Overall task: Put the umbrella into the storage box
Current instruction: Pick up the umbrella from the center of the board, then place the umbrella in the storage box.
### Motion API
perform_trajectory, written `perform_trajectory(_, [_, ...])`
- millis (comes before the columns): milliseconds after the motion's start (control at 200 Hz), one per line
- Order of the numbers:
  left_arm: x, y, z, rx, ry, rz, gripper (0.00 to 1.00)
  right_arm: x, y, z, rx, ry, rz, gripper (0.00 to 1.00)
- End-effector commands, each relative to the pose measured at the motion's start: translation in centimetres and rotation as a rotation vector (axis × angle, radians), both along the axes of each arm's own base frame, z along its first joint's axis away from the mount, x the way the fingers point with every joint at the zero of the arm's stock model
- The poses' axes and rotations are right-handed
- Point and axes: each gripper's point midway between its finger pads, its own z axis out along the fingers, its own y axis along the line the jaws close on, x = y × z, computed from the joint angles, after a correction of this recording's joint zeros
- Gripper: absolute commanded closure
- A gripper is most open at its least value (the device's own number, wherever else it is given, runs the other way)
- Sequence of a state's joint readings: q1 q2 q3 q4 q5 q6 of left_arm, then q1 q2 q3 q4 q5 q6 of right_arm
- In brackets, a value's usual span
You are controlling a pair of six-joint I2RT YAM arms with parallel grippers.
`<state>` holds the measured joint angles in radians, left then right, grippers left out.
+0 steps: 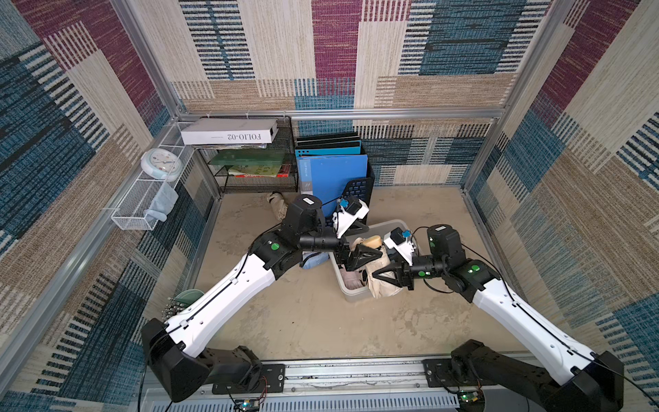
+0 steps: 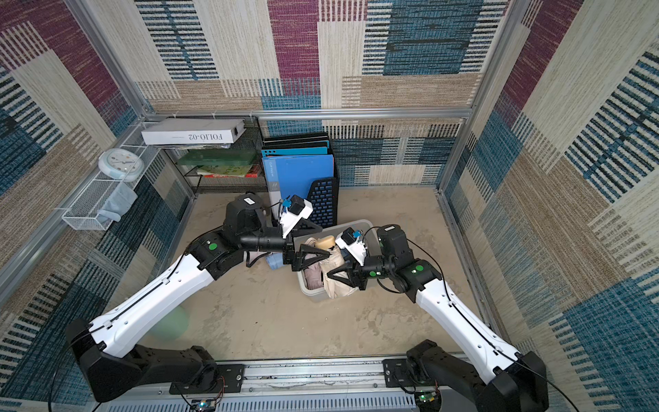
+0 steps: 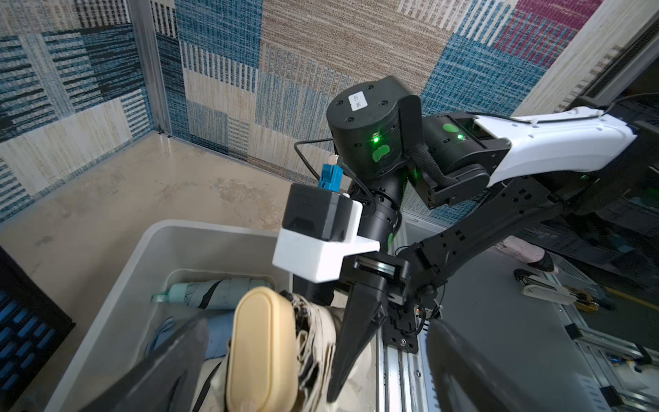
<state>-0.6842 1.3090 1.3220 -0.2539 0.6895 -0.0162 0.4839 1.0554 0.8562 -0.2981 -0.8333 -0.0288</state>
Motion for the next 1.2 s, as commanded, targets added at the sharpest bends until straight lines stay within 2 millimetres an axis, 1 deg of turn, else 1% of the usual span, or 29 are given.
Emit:
perform_trajectory(0, [2.0,1.2,1.8,-0.071,-0.038,0.168,0.01,1.4,0.6,1.1,0.043,0.009,-0.039,0.8])
perform_trajectory(105, [3.5,3.1,2.2,-0.101,-0.028,0.331,0.01,2.7,0.7,0.5,0.031,0.056,-0.092,0.81])
perform_trajectory(210, [5.1,5.9,1.3,-0.103,0.006,0.534,0.01,3.9,0.8,-0.4,0.012,0.135,-0.156,0.82])
perform_trajectory(321, [5.8,8.6,-0.7,-0.103,0.094,0.705,0.01,5.0,1.1,-1.2,-0.023,0.238,-0.205,0.83])
perform_trajectory(416, [6.2,10.5,-2.6,-0.132,0.23,0.843,0.03,6.0,1.1,-1.6,-0.07,0.299,-0.24,0.83])
perform_trajectory(526, [6.1,11.7,-4.7,-0.183,0.382,0.937,0.06,7.2,1.0,-1.8,-0.11,0.326,-0.29,0.84])
perform_trajectory(606, [5.8,12.4,-6.3,-0.2,0.489,0.99,0.08,7.5,1.1,-1.8,-0.117,0.346,-0.298,0.84])
perform_trajectory(696, [5.2,12.4,-7.9,-0.205,0.599,1.009,0.1,8.0,1.1,-2.3,-0.142,0.383,-0.323,0.84])
perform_trajectory(756, [4.9,11.9,-9.2,-0.207,0.671,1.002,0.11,8.3,1.1,-2.6,-0.16,0.404,-0.332,0.84])
perform_trajectory(872, [4.5,10.7,-10.8,-0.188,0.777,0.966,0.11,8.4,1.3,-3.4,-0.188,0.476,-0.339,0.84])
perform_trajectory(1042, [4.2,9.7,-12.9,-0.133,0.864,0.95,0.15,8.1,1.9,-4.6,-0.191,0.575,-0.331,0.84])
perform_trajectory(1197, [4.2,9.0,-15.0,-0.128,0.929,0.947,0.21,7.4,2.8,-5.7,-0.205,0.626,-0.31,0.85])
